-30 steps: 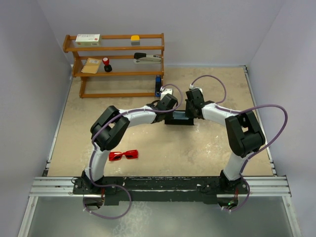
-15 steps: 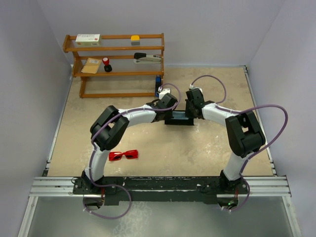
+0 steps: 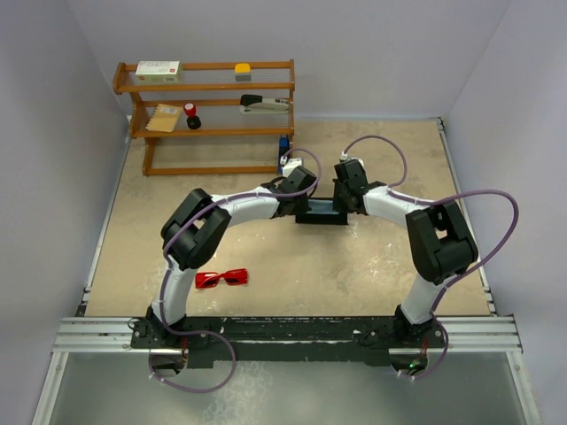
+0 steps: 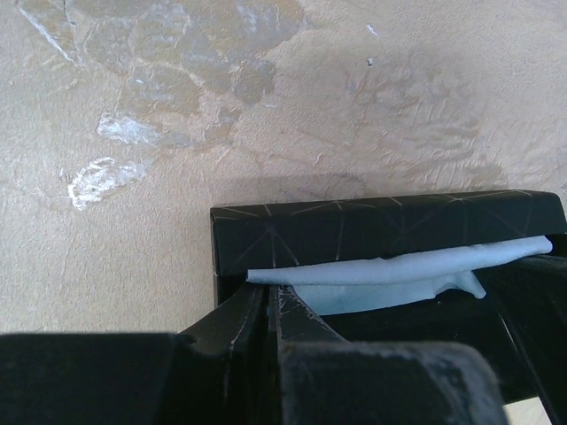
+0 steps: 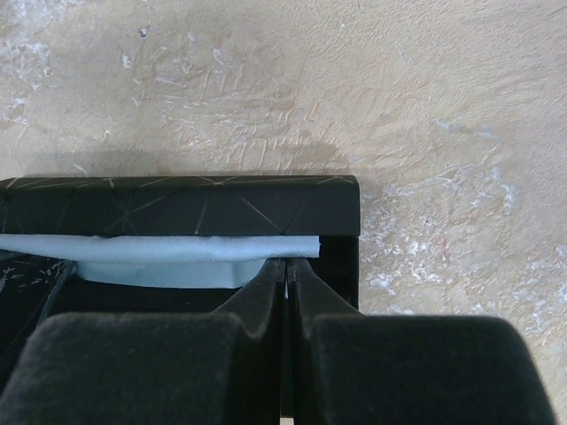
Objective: Organize the sunglasses
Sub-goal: Place the glasses cleaning cloth in the sunglasses case.
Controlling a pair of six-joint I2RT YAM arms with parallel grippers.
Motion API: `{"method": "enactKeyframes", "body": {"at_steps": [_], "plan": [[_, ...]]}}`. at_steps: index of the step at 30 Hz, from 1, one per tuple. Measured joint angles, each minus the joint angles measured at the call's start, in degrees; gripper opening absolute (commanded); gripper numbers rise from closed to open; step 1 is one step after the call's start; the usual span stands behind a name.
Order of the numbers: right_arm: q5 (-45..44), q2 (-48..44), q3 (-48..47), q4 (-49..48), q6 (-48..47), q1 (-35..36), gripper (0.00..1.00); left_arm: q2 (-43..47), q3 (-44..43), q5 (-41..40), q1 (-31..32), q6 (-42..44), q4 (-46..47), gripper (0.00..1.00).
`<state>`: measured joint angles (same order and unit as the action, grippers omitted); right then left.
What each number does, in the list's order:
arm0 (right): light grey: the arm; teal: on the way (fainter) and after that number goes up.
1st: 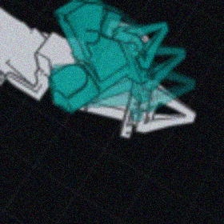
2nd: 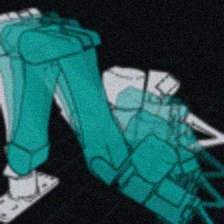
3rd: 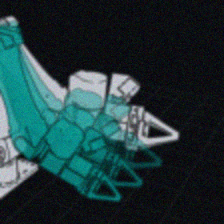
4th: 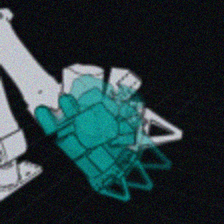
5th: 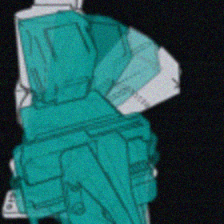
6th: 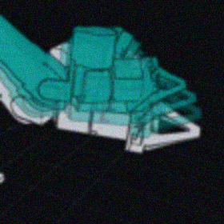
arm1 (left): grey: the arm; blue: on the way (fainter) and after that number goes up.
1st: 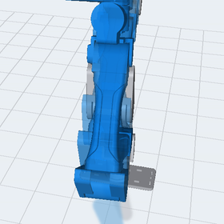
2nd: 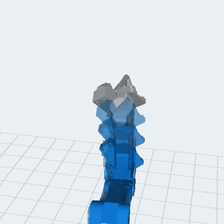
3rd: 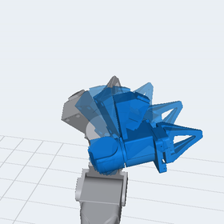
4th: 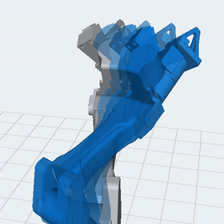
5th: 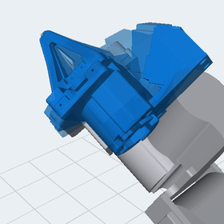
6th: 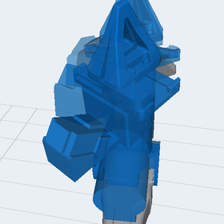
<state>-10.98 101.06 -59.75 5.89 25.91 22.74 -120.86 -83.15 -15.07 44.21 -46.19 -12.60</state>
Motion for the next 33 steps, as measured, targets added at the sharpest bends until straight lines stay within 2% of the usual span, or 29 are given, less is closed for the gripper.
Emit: {"method": "enactKeyframes", "body": {"at_steps": [33], "plan": [[-1.5,-0.1,0.2,1.0,0.0,0.0,0.00,-0.9,-2.2,6.2,-2.8,-2.6,-2.9,0.00]]}}
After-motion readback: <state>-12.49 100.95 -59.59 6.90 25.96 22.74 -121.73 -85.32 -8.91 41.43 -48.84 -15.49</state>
